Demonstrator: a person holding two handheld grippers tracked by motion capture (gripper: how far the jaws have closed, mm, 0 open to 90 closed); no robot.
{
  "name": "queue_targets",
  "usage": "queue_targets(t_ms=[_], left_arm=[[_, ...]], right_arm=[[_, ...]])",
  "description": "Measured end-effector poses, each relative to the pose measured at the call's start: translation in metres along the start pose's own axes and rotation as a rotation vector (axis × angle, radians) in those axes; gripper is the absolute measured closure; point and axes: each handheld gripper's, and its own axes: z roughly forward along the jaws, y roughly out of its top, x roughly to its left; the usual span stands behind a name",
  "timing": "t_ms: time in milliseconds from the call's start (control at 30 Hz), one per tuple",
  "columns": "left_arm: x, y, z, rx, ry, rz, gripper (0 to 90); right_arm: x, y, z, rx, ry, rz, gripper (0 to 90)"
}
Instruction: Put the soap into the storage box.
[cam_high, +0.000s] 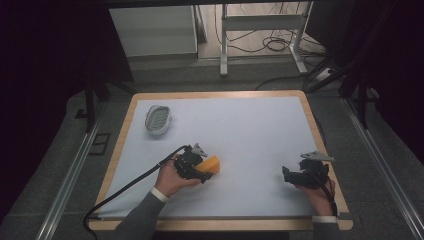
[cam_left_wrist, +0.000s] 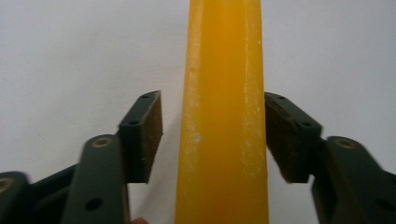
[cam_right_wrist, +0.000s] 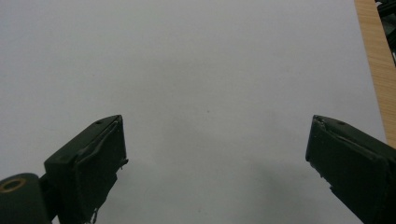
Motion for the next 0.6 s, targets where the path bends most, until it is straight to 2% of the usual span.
queue_targets(t_ms=[67,233,600], left_arm=[[0.0006,0.0001,0.0024,0.005,-0.015,-0.007,46.9],[0.0014,-0.0001,0.0046,0.007,-0.012,-0.021,57.5],[0.0062,0.0007,0.0028,-0.001,-0.029,-0.046,60.7]], right_arm=[[0.0011,0.0001,-0.0002,0.001,0.003,0.0,5.0],[0.0003,0.0003,-0.0008,-0.005,0.004,0.008,5.0],[0.0011,0.0026,-0.0053,-0.024,0.003,0.01,5.1]])
